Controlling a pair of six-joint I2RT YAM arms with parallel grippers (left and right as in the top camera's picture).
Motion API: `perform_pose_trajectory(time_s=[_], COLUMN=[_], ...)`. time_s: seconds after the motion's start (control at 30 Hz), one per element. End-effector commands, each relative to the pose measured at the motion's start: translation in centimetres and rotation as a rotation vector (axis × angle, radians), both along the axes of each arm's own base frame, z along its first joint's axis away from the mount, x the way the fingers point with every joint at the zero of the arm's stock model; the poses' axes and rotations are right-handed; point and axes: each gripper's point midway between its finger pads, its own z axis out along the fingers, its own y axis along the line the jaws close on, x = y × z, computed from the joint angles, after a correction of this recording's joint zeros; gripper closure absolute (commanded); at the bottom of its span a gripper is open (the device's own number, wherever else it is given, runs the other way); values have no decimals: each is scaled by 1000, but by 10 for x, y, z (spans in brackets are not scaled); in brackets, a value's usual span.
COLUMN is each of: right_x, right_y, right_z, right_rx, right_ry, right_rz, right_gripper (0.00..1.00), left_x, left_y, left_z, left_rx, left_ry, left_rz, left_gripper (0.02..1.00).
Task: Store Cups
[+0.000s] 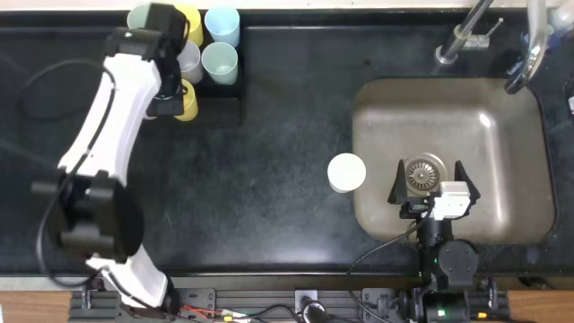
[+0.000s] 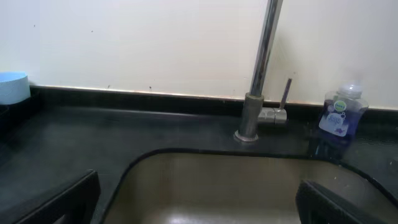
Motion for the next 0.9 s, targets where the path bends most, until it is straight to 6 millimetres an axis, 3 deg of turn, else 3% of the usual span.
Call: perform_pose_trajectory(time_s=[0.03, 0.23, 0.37, 0.6, 0.7, 0.8, 0.9], right_x=[0, 0, 0, 0, 0, 0, 0], right_y=[1, 1, 1, 1, 1, 1, 1], right_z=[-4, -4, -4, -4, -4, -4, -4], right_rx=[5, 5, 5, 5, 5, 5, 5], right_ry=[3, 3, 3, 3, 3, 3, 3], right_rz=[6, 6, 6, 6, 6, 6, 6], right_gripper=[3, 3, 3, 3, 3, 3, 3], left_x=[-4, 7, 11, 5, 0, -13, -32], left_y=[21, 34, 34, 16, -2, -20, -30], left_z=[53, 130, 180, 252, 283, 297, 293], left_rx=[97, 295, 432, 652, 805, 933, 1020], left_ry=[-128, -309, -413, -552, -660, -777, -880], left_rz=[-35, -282, -464, -815, -1018, -1153, -1202], left_gripper=[489, 378, 356, 358, 351, 279, 231])
